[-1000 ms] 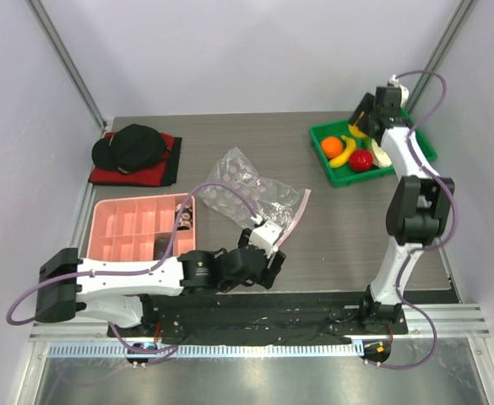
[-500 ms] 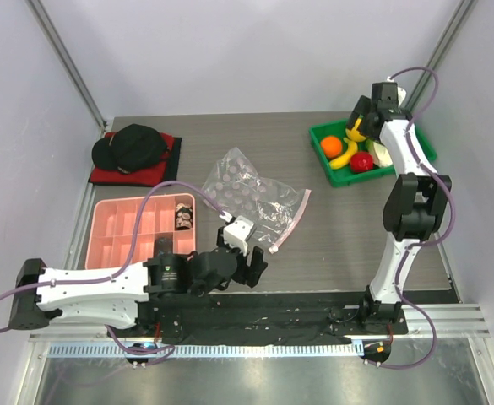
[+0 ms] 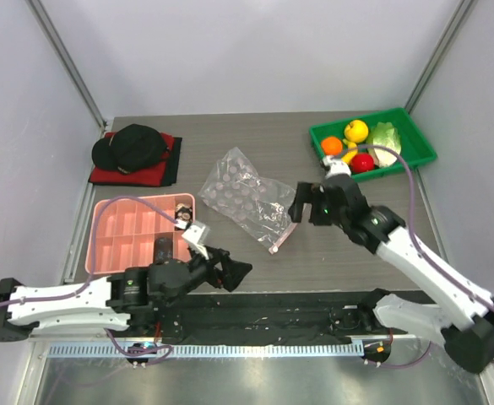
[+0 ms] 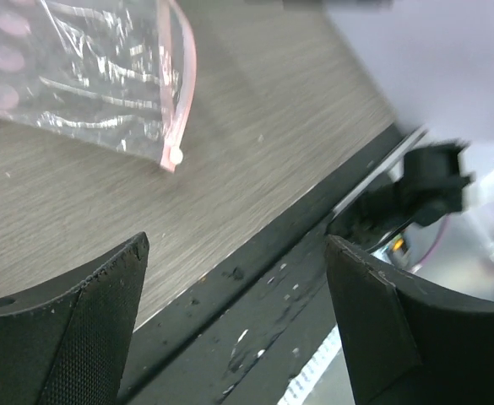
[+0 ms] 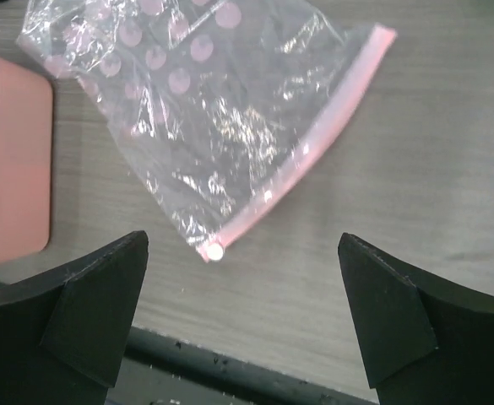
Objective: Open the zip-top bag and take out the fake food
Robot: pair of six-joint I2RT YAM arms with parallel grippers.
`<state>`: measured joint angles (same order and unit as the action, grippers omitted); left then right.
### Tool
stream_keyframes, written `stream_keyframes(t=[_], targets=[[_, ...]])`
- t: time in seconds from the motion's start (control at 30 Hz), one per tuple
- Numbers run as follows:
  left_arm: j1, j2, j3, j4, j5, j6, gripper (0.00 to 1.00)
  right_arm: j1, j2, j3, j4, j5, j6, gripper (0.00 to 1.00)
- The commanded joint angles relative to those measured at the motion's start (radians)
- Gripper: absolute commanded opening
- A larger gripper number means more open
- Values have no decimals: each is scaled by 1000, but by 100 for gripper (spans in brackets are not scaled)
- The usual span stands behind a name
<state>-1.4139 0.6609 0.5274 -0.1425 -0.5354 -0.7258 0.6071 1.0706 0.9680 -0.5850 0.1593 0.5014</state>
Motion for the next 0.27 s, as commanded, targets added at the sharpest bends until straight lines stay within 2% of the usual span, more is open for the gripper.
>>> stream_keyframes(t=[0.0, 0.17, 0.23], targets=[[-3, -160, -30, 17, -109, -41, 86, 5, -255, -139, -18, -32, 117, 100], [-3, -430, -127, 52, -121, -29, 92, 5, -642, -293, 52, -79, 135, 100], [-3, -495, -144, 81, -82, -14, 100, 6, -728, -337, 136, -118, 156, 100]])
